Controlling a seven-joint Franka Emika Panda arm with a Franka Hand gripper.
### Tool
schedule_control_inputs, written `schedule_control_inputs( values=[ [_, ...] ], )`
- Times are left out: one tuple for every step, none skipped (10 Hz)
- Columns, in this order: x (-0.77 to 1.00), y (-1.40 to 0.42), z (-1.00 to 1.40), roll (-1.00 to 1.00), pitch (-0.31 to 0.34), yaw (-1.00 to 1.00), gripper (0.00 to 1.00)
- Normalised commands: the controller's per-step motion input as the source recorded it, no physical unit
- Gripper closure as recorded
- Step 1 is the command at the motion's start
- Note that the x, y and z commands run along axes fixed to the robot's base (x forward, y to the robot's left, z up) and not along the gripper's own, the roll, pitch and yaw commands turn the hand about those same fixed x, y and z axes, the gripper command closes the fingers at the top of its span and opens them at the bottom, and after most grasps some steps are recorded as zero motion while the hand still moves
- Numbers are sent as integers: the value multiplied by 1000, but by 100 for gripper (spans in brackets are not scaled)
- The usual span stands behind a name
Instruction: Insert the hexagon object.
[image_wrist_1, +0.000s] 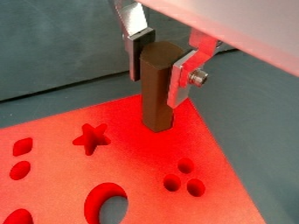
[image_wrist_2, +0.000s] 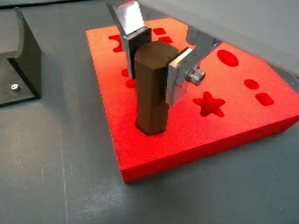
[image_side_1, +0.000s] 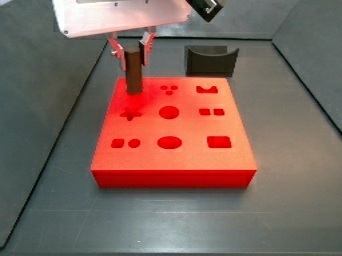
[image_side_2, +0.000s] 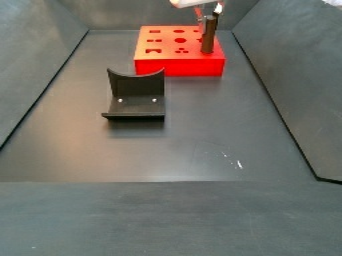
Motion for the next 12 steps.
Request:
schedule_control_inputs(
  values=[
    [0,-14,-331,21,-39,0,100],
    [0,0,-586,127,-123,0,100],
    [71,0,-723,166,-106,0,100],
    [103,0,-857,167,-77,0,100],
    [14,0,-934,81,-139,0,100],
    [0,0,-917,61,-157,0,100],
    [0,0,-794,71,-214,0,100],
    [0,0,-771,91,-229,0,100],
    [0,0,-763,79,-240,0,100],
    [-11,0,-700,110,-260,0,100],
    [-29,0,-680,166,-236,0,100],
    [-6,-6,-614,351,-123,-63,100]
  ],
)
